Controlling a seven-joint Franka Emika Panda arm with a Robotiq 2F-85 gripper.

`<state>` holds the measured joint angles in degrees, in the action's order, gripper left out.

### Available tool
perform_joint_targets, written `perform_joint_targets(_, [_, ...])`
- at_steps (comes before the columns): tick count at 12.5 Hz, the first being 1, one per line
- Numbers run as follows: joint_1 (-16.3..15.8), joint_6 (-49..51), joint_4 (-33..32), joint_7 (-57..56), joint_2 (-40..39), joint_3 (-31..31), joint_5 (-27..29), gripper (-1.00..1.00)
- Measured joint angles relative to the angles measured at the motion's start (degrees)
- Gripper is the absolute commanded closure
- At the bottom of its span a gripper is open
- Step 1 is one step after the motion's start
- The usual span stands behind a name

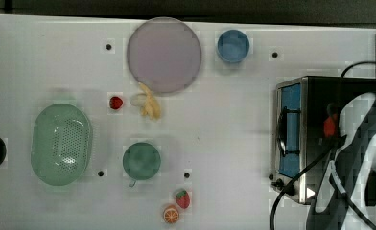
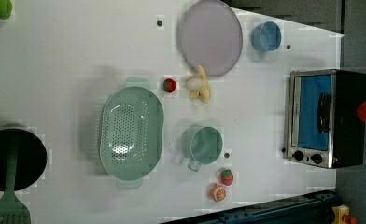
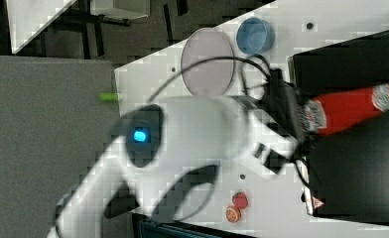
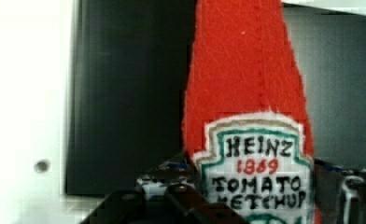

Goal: Pick Ketchup from oven and place it on table.

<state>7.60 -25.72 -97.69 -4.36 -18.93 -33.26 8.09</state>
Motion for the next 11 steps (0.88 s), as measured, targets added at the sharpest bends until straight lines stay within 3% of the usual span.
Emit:
perform_joint_targets(4, [-6.97, 14.38, 2.18, -0.08, 9.88, 2.18, -1.37, -0.27])
perform_joint_targets(6, [-10.56, 15.87, 2.29, -0.14, 14.61, 5.64, -0.73, -0.27])
perform_joint_targets(8, [-12.11, 17.45, 3.64, -0.14, 16.04, 11.01, -0.34, -0.27])
perform_joint_targets(11, [-14.95, 17.68, 2.69, -0.15, 15.44, 18.76, -7.41, -0.27])
